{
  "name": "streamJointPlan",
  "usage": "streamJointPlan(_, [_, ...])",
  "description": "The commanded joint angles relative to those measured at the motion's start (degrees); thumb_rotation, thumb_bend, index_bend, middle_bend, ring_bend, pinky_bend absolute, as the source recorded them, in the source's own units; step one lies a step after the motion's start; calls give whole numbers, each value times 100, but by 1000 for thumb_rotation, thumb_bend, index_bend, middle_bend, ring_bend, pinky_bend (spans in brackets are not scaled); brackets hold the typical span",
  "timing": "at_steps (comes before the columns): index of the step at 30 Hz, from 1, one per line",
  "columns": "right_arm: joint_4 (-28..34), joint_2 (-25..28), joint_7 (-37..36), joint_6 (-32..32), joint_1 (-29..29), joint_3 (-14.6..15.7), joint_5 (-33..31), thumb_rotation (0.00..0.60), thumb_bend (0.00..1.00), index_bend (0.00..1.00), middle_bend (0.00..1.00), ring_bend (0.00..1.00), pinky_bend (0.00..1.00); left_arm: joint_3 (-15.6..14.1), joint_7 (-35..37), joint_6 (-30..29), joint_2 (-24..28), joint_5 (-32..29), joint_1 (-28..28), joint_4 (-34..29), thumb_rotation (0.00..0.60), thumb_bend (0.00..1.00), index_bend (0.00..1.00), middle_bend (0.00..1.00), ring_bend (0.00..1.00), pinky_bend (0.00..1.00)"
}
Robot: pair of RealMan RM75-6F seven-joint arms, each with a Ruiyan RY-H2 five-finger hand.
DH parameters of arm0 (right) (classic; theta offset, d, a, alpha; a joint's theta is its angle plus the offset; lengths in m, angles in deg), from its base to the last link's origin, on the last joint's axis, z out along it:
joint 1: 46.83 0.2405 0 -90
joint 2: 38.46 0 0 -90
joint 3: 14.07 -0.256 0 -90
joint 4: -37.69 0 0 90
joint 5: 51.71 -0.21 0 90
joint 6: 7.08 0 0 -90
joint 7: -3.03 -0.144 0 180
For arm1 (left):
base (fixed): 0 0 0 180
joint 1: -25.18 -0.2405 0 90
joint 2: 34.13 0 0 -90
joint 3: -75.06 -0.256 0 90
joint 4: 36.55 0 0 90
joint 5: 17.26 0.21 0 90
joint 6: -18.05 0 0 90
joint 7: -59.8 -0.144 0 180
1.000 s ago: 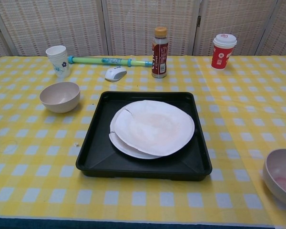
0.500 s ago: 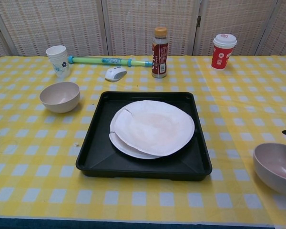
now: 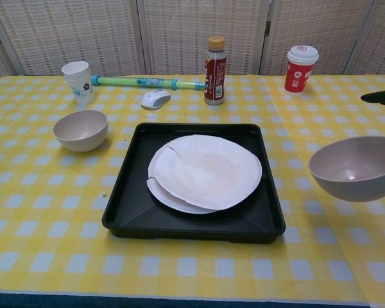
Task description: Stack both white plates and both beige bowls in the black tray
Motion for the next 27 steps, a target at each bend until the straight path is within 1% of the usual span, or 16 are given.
streamJointPlan(1, [275,-38,270,-266,302,-265,-53,600,558,601,18,0,0,-3,31,25,14,2,5,-7,600,286,249,396,233,97])
streamJointPlan(4, [481,-190,471,-673,652,-539,-244,600,559,606,22,4,0,-11,67,63,38,5,14,-21,600,285,247,395,233,95])
streamJointPlan(8, [555,-484,641,-1269,1102,-830,-582,600,559,606,22,4,0,-19,130,85,66,24,19,-29,600,285,245,392,232,92])
streamJointPlan(11, [444,-774,771,-1695,1437,-1053,-908,600,558,606,22,5,0,-22,176,103,101,21,19,-42,600,286,244,386,230,92])
streamJointPlan(14, [226,-1087,961,-1965,1712,-1205,-1131,600,559,606,22,6,0,-11,250,78,139,23,6,-54,600,285,243,386,228,91])
streamJointPlan(20, [-244,-1620,1221,-2264,2121,-1394,-1484,600,559,606,23,13,0,-5,375,57,217,27,-15,-81,600,285,243,385,227,91])
streamJointPlan(27, [-907,-2198,1220,-2438,2499,-1475,-1729,600,559,606,23,17,0,-32,494,89,291,71,-12,-100,600,285,264,382,224,88])
